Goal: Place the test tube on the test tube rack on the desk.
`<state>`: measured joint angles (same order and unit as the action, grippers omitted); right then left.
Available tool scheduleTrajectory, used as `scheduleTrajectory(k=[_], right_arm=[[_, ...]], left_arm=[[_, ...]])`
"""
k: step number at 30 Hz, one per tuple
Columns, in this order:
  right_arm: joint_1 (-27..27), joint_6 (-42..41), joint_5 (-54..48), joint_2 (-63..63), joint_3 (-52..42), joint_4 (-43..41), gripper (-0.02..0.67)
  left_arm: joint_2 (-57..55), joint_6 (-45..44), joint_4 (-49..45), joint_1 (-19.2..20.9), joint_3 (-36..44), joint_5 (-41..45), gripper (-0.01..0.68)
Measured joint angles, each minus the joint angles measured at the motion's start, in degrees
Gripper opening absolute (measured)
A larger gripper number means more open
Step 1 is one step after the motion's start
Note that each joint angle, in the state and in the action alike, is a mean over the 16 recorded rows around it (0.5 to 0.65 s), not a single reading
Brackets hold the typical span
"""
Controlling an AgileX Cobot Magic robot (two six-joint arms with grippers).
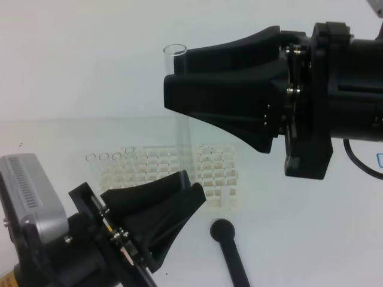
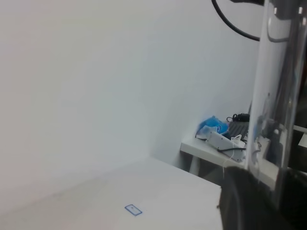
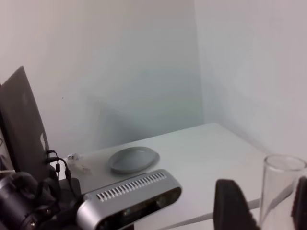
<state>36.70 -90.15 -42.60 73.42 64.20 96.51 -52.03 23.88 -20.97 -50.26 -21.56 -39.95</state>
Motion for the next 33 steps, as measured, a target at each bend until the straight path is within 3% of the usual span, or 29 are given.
scheduleTrajectory(k=[22,33], right_arm=[[0.0,2.79,-0.96,2.22,1.63,0.0,0.278],[0.0,2.64,-0.78,2.88,2.25,-0.33,0.184]], left_arm=[[0.0,-0.02,0.13,0.0,0.0,0.82,0.109],[0.01,0.18,0.17,0.0,0.0,1.25,0.109]])
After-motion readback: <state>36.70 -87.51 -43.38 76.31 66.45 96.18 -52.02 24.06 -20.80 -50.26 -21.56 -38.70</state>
